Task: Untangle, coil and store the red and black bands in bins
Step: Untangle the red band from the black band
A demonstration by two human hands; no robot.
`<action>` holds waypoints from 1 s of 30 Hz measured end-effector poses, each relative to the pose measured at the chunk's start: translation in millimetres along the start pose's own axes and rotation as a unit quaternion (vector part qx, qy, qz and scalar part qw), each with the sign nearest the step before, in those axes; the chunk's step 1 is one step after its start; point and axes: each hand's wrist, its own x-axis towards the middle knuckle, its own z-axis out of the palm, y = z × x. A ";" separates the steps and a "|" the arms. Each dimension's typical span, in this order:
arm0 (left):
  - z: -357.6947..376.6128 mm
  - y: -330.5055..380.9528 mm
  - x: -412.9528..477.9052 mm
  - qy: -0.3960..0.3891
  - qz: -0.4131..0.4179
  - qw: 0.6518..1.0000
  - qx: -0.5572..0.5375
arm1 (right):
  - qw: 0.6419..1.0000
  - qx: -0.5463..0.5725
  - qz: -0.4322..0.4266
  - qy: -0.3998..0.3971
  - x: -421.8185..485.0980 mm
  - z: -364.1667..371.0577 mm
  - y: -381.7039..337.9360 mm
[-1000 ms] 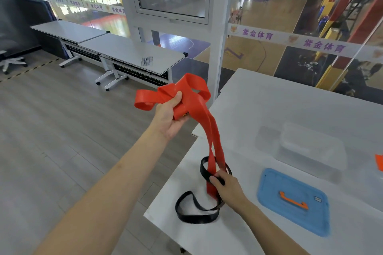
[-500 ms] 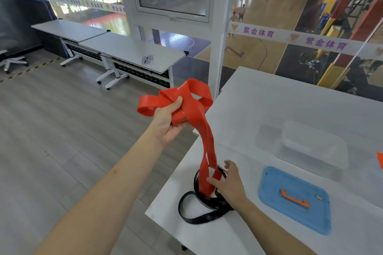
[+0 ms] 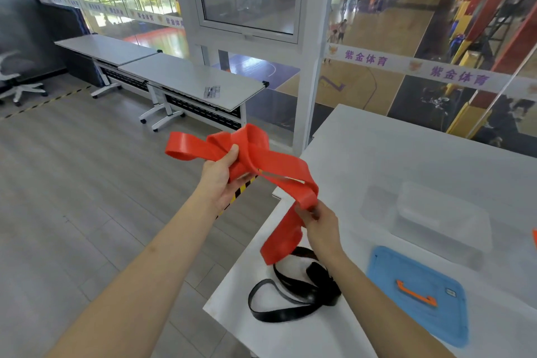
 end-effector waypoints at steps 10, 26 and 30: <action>-20.9 -62.7 -11.4 0.013 -0.061 0.994 0.084 | 0.993 -0.031 -0.020 -0.109 -4.3 -62.8 -45.9; 57.1 -232.6 -127.4 -0.227 -0.362 0.896 0.116 | 0.981 -0.102 0.116 0.115 -147.7 -177.0 45.3; 66.6 -284.8 -162.9 -0.230 -0.418 0.870 0.123 | 0.965 -0.119 0.162 0.166 -199.5 -208.1 77.6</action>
